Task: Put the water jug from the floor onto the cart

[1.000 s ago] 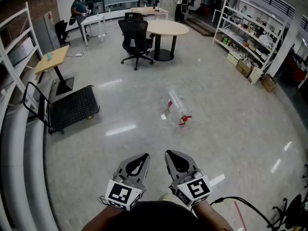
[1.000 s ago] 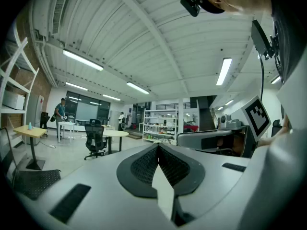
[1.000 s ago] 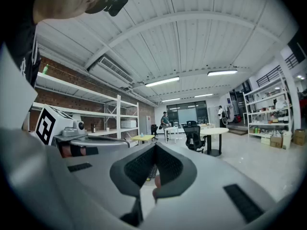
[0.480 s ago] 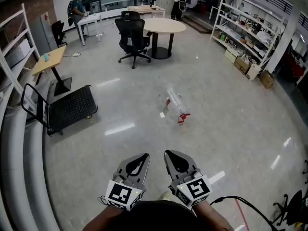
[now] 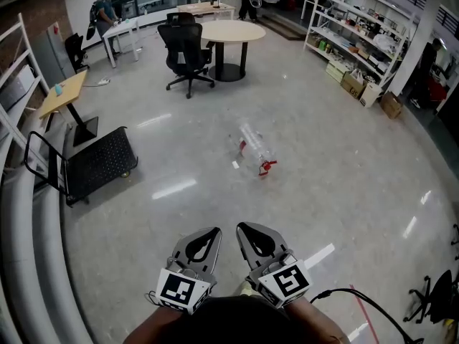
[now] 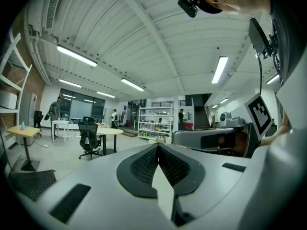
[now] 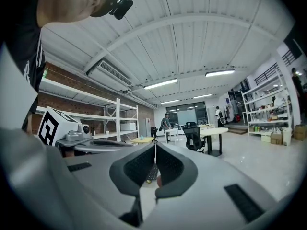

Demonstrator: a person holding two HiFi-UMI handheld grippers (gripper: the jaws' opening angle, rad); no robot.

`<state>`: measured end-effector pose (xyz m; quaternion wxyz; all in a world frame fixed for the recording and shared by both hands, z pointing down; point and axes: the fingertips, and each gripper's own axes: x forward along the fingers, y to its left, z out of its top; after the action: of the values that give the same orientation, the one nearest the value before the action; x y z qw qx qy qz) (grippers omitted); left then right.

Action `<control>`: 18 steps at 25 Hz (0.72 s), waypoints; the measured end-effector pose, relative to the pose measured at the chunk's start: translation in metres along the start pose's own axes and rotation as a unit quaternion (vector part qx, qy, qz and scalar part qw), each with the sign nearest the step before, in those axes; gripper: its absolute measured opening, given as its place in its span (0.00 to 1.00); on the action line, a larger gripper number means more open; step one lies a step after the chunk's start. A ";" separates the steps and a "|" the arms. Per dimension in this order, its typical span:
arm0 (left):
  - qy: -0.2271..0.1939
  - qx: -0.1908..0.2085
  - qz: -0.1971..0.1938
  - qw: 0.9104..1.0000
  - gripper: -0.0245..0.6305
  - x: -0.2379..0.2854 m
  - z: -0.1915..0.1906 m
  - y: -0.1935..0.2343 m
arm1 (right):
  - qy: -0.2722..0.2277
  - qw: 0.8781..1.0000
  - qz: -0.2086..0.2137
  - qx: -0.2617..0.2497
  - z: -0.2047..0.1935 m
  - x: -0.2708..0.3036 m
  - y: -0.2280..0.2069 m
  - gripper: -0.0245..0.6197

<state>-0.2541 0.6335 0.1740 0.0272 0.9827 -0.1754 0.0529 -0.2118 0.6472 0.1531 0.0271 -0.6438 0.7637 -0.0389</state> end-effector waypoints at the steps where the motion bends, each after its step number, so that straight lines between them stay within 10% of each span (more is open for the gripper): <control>1: 0.002 0.000 -0.002 1.000 0.04 0.003 0.000 -0.002 | -0.003 1.000 0.000 -0.004 0.000 -0.001 -0.003 0.05; 18: 0.031 -0.003 -0.031 0.999 0.04 0.112 -0.017 -0.082 | 0.013 0.999 -0.048 0.012 -0.013 -0.071 -0.134 0.05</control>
<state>-0.1222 0.6734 0.2003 0.0368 0.9855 -0.1439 0.0822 -0.0698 0.6949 0.1784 0.0231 -0.6790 0.7315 -0.0573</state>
